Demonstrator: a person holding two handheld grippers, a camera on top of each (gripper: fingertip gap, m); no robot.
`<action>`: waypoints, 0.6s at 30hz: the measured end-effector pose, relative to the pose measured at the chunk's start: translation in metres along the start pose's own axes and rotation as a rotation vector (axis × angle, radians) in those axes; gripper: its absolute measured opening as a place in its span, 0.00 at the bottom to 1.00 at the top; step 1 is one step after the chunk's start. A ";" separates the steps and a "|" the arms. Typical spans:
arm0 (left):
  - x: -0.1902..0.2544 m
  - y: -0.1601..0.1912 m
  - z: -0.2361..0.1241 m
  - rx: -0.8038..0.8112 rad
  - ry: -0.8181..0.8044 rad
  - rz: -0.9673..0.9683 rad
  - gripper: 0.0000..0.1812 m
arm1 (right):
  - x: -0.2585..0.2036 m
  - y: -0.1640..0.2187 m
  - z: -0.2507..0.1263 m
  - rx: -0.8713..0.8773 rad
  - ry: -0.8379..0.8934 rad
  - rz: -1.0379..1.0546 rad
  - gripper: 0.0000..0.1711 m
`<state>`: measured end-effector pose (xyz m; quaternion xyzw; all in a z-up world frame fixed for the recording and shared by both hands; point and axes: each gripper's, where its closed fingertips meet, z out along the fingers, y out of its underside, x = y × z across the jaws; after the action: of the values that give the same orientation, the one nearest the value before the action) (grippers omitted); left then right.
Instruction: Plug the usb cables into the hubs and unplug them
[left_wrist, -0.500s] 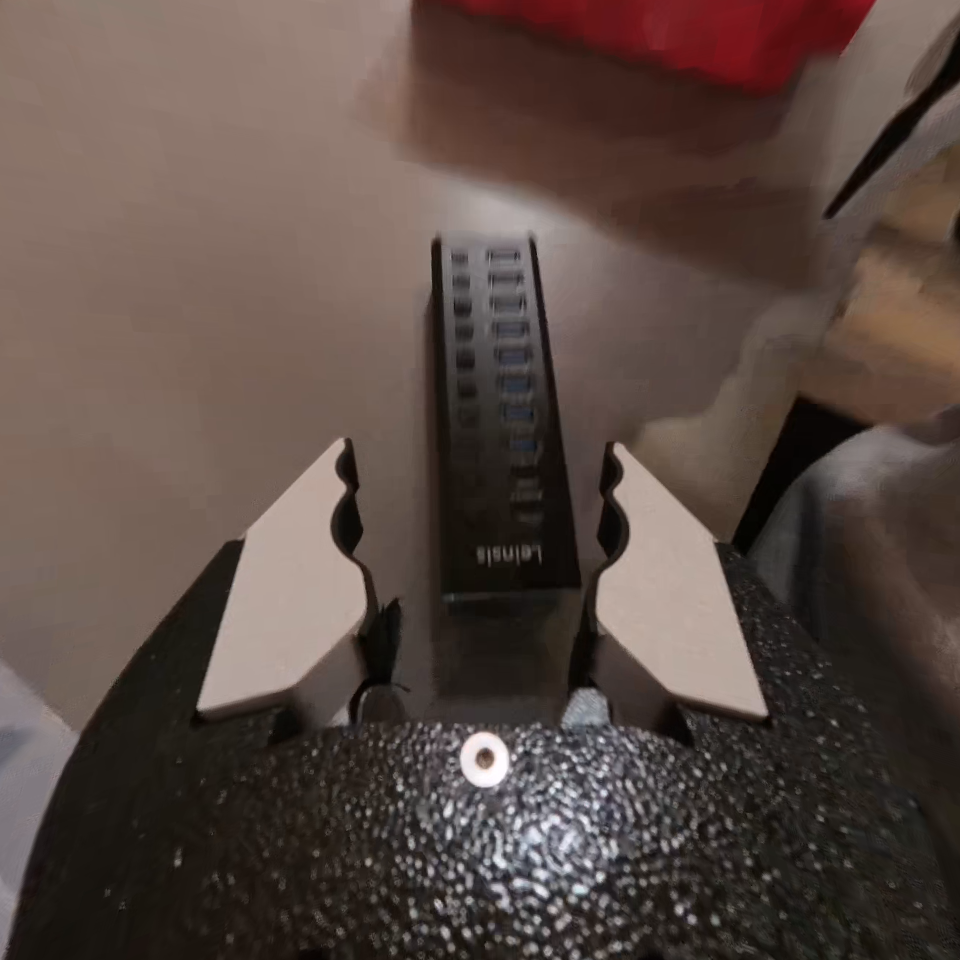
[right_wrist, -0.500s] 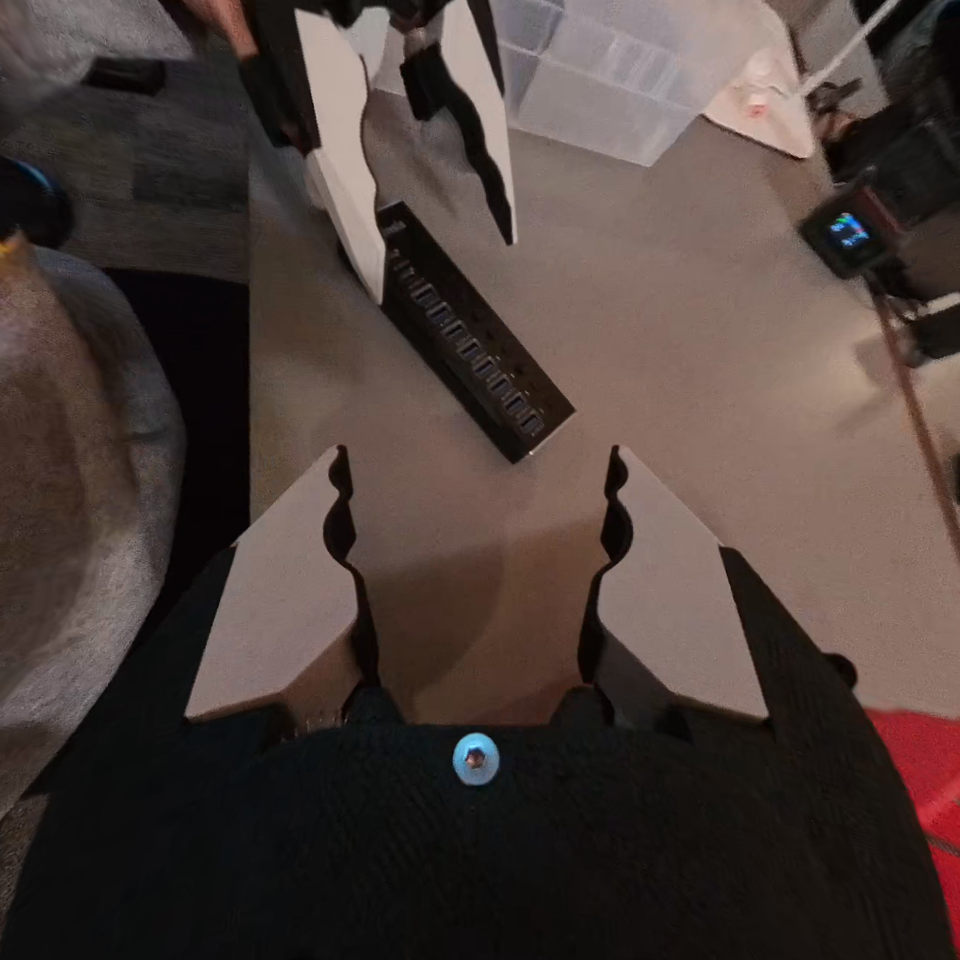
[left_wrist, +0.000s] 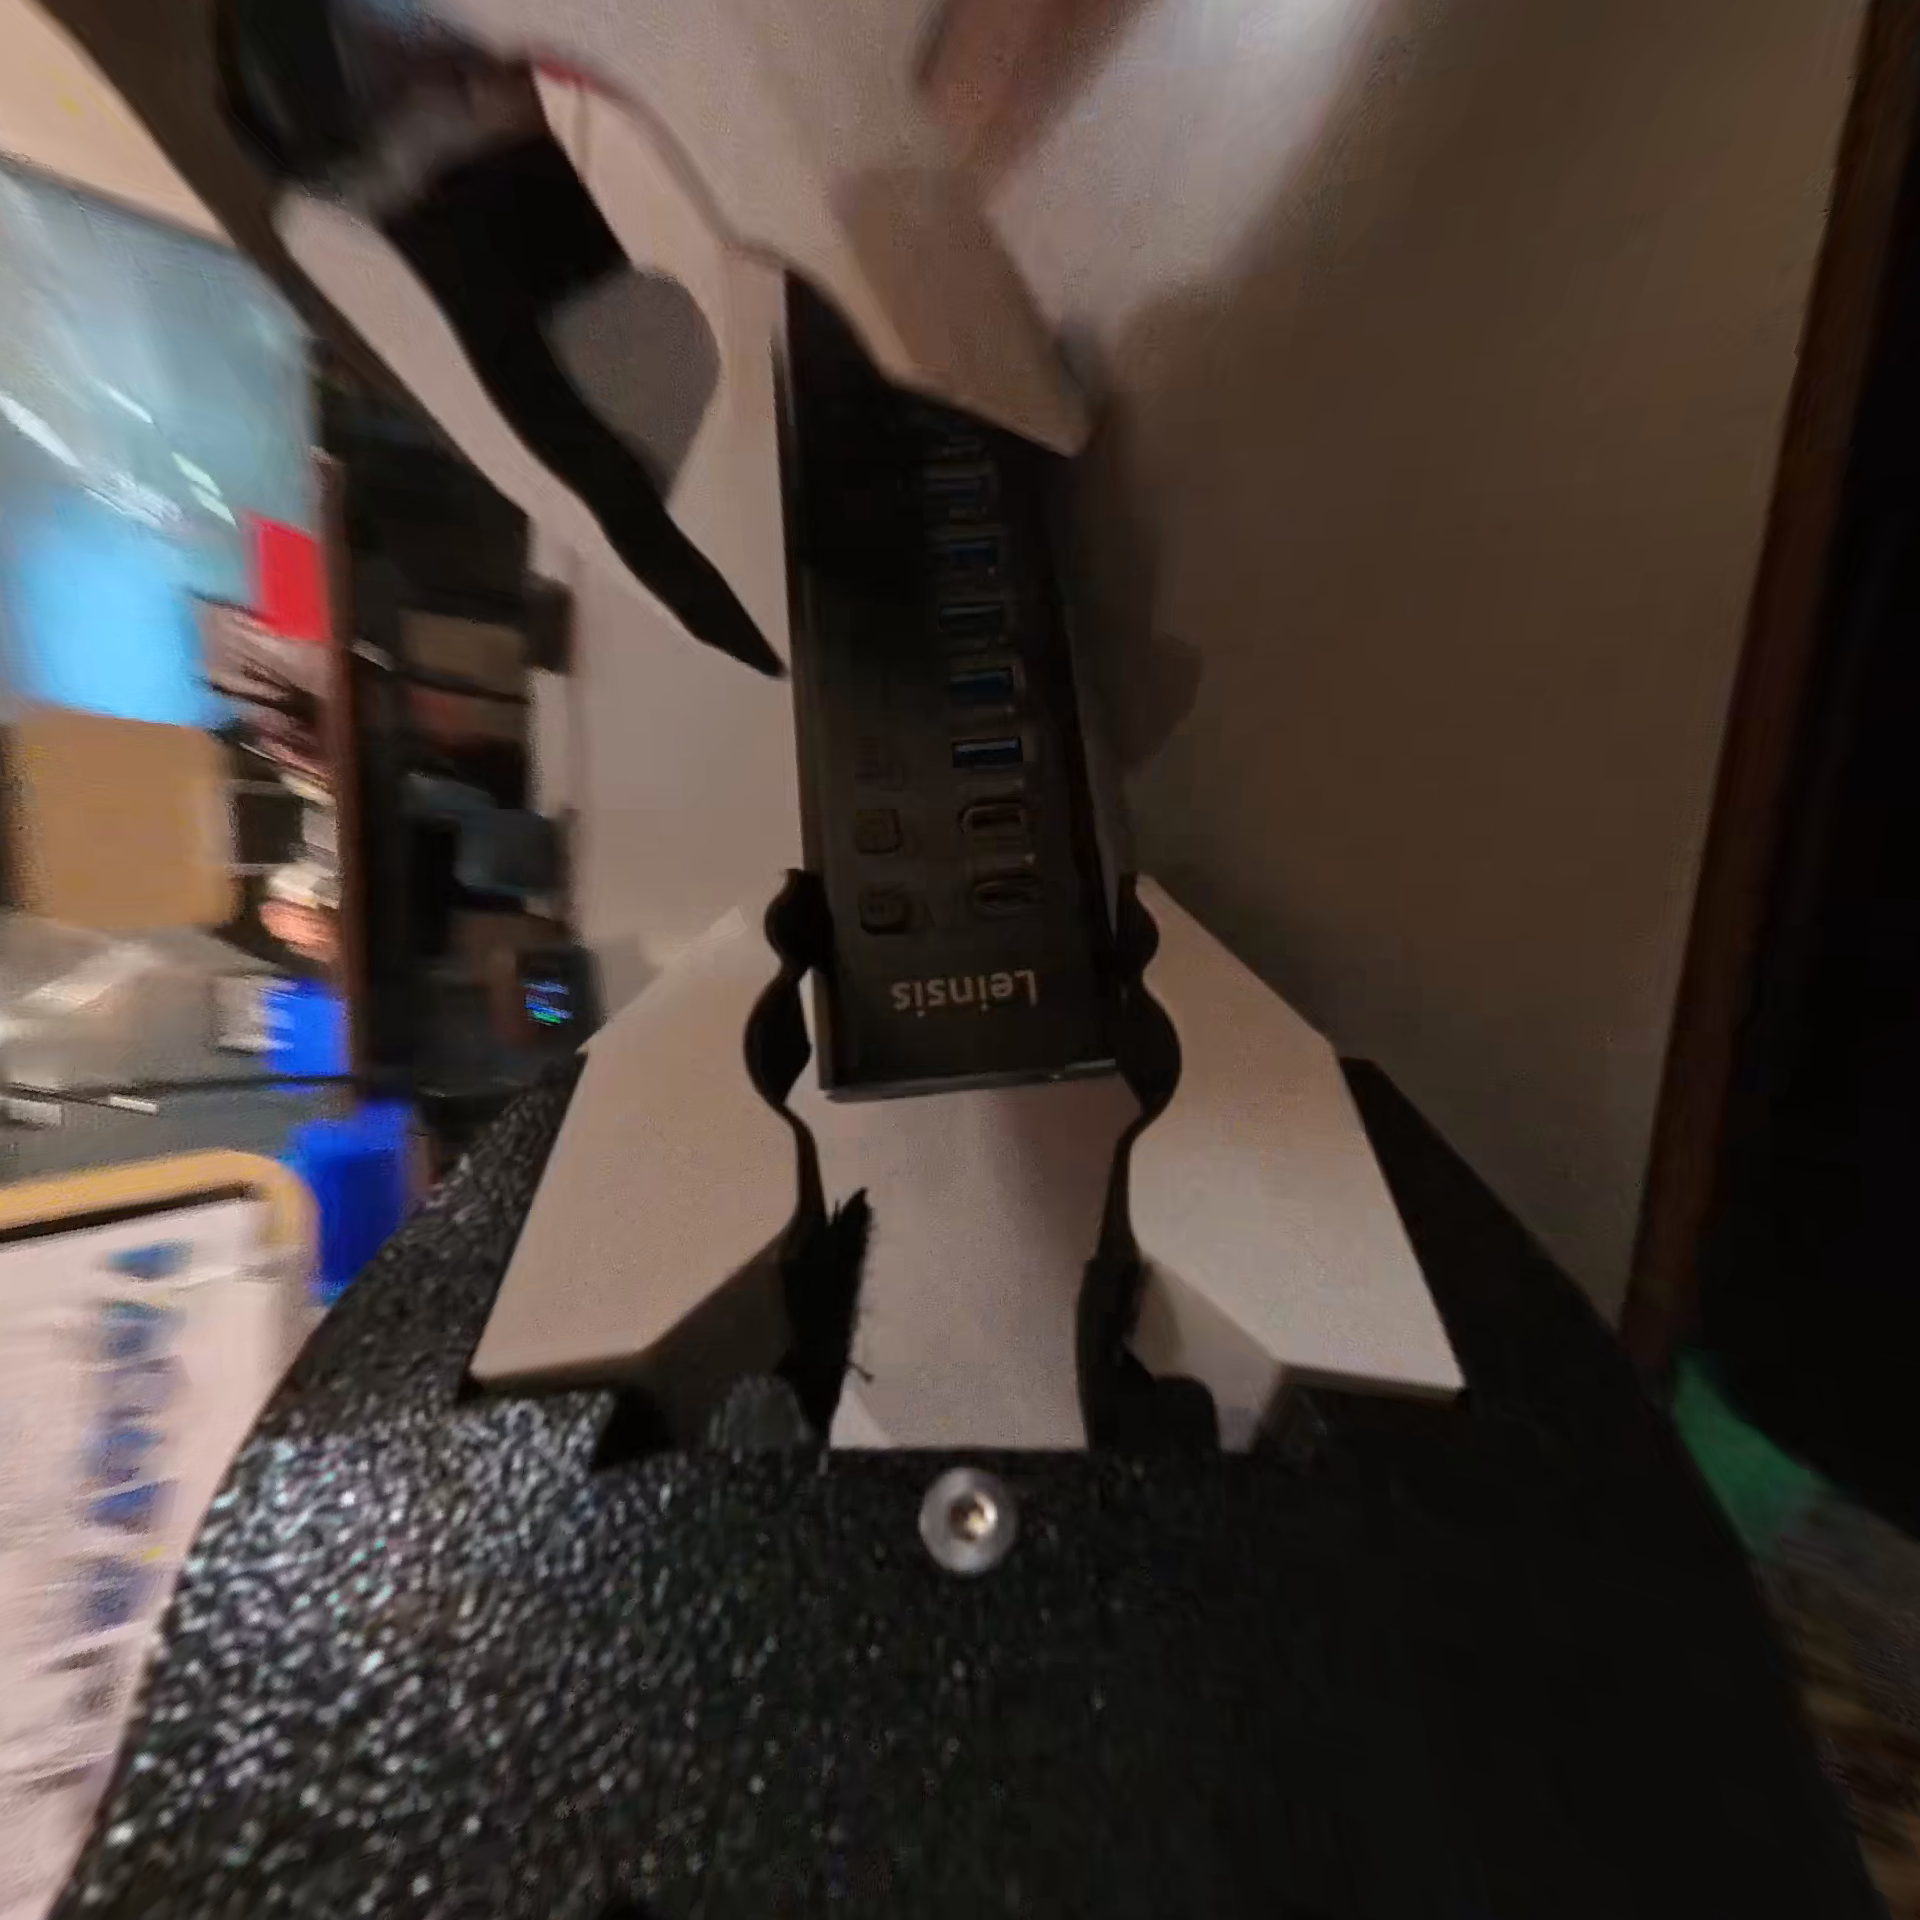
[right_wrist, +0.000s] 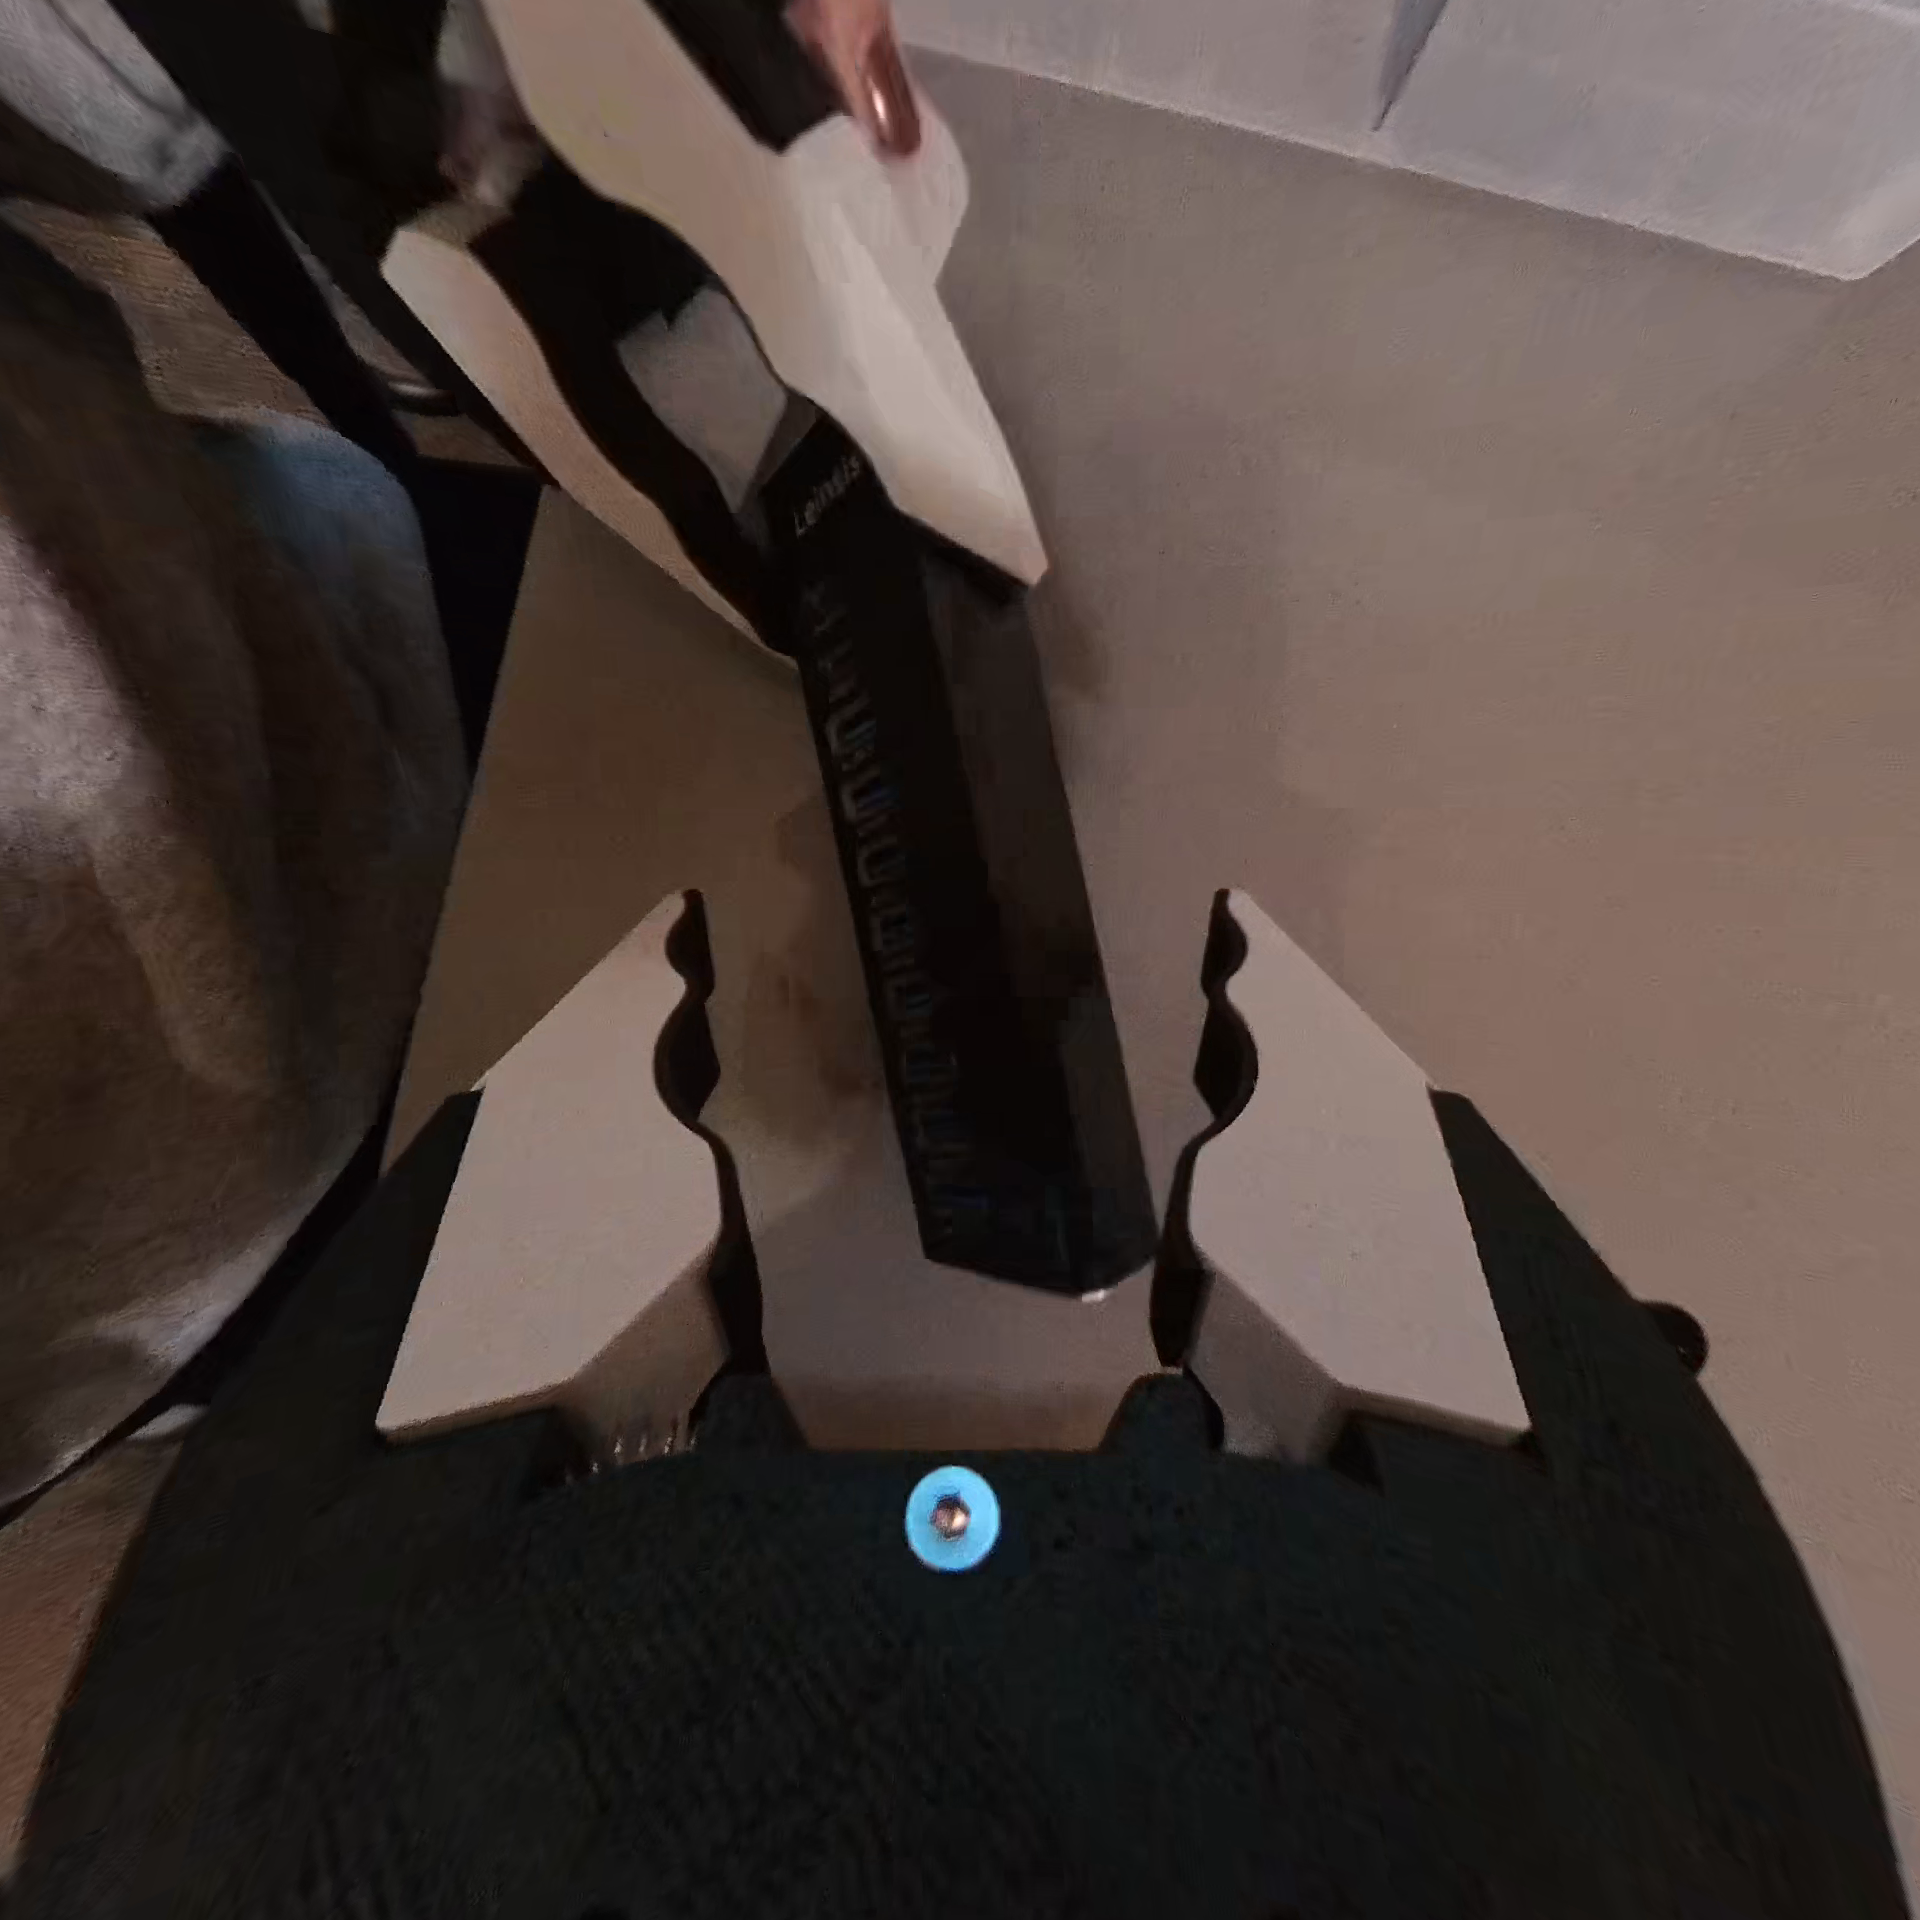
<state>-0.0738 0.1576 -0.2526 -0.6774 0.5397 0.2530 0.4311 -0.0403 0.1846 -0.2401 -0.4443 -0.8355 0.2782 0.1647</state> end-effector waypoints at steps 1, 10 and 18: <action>-0.001 -0.003 -0.001 0.012 -0.045 0.072 0.31 | -0.004 0.001 0.004 -0.015 -0.048 0.018 0.52; 0.002 -0.011 -0.004 0.127 -0.125 0.058 0.33 | -0.010 0.018 0.026 -0.170 -0.051 -0.015 0.16; -0.052 -0.032 -0.014 0.466 -0.076 -0.620 0.50 | 0.012 0.010 -0.097 -0.110 0.376 -0.162 0.15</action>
<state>-0.0602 0.1742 -0.1936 -0.6826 0.3358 0.0062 0.6490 0.0106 0.2301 -0.1692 -0.4279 -0.8370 0.1303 0.3153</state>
